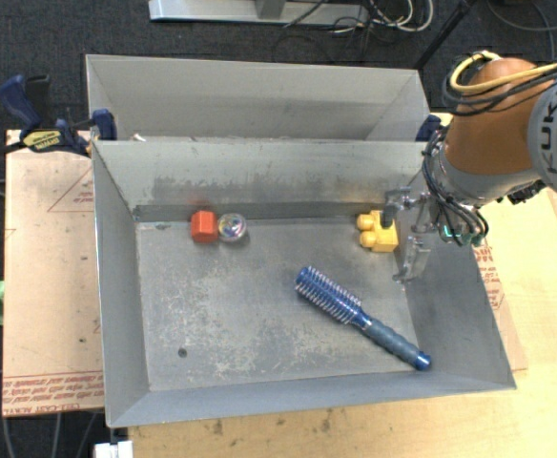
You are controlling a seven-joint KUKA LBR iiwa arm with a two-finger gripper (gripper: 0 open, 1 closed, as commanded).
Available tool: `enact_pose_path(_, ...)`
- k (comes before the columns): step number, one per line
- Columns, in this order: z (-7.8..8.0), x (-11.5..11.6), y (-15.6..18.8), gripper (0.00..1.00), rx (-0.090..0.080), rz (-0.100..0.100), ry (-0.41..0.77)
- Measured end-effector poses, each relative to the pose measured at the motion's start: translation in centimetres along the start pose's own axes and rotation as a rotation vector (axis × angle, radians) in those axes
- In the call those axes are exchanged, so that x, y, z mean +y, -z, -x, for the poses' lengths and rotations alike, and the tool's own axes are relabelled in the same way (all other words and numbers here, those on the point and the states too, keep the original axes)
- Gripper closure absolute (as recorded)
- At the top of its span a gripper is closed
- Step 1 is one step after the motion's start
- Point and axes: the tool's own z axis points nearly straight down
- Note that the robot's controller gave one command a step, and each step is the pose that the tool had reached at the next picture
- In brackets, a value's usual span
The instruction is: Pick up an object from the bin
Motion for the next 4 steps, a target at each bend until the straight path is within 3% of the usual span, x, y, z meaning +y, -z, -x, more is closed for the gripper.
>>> enact_pose_path(1,-3.7,10.2,-8.8,0.00,-0.004,-0.003,0.265)
enact_pose_path(2,-6.5,14.6,-8.7,0.00,-0.012,-0.002,0.297)
enact_pose_path(3,-11.8,15.6,-8.7,0.00,-0.017,-0.002,0.307)
enact_pose_path(4,-11.7,15.6,-8.8,1.00,-0.014,-0.003,0.307)
